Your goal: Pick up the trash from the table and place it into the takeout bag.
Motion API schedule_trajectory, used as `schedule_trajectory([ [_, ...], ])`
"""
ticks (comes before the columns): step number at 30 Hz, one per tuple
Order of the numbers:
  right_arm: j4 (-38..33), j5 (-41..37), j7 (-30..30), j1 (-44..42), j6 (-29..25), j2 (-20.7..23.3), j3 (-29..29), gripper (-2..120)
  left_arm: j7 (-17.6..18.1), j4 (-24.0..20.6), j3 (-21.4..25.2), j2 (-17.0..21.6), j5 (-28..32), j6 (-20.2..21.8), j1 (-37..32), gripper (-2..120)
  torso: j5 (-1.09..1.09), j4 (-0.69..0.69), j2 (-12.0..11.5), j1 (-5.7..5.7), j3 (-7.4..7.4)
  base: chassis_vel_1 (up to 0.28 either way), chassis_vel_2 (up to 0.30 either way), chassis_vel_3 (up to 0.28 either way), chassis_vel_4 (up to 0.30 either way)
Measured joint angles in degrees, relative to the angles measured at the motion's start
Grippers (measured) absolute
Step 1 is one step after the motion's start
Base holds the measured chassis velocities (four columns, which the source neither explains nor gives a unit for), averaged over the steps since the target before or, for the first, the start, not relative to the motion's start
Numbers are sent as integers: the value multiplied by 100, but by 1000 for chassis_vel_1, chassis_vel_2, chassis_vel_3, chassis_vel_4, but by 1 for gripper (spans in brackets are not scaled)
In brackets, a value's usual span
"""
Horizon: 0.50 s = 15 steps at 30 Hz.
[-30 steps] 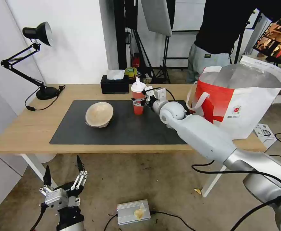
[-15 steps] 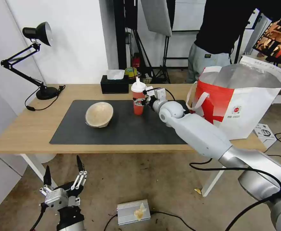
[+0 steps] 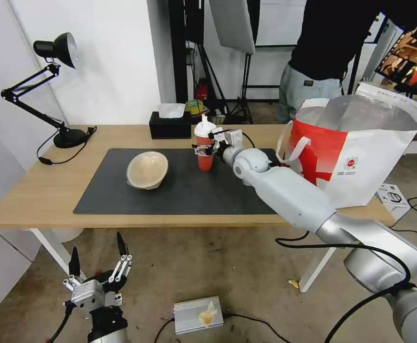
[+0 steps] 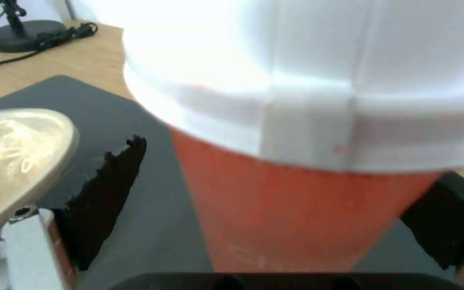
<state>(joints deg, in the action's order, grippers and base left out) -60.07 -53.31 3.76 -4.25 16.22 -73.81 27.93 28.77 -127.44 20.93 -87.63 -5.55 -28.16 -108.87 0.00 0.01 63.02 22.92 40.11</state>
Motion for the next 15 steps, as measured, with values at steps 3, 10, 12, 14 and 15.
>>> schedule_trajectory([
  [3,48,-1,-18,7,-4,-53,0,90,0,1,-1,13,3,0,1,100,0,0,0,0,0,0,0,0,0],
  [10,184,-104,-35,-68,-8,-113,-114,65,3,15,-2,13,1,-9,-33,100,0,-1,0,0,-1,0,0,0,0],
  [12,192,-108,-40,-86,-10,-106,-128,59,3,10,-7,8,-4,-10,-45,100,0,-1,0,0,-1,0,0,0,0],
  [14,178,-140,-42,-120,-12,-65,-154,51,3,-11,-10,1,-14,-15,-64,100,0,-1,1,-1,-1,0,0,0,0],
  [15,178,-140,-42,-120,-12,-65,-154,51,3,-11,-10,1,-14,-15,-64,100,0,-1,1,-1,-1,0,0,0,0],
])
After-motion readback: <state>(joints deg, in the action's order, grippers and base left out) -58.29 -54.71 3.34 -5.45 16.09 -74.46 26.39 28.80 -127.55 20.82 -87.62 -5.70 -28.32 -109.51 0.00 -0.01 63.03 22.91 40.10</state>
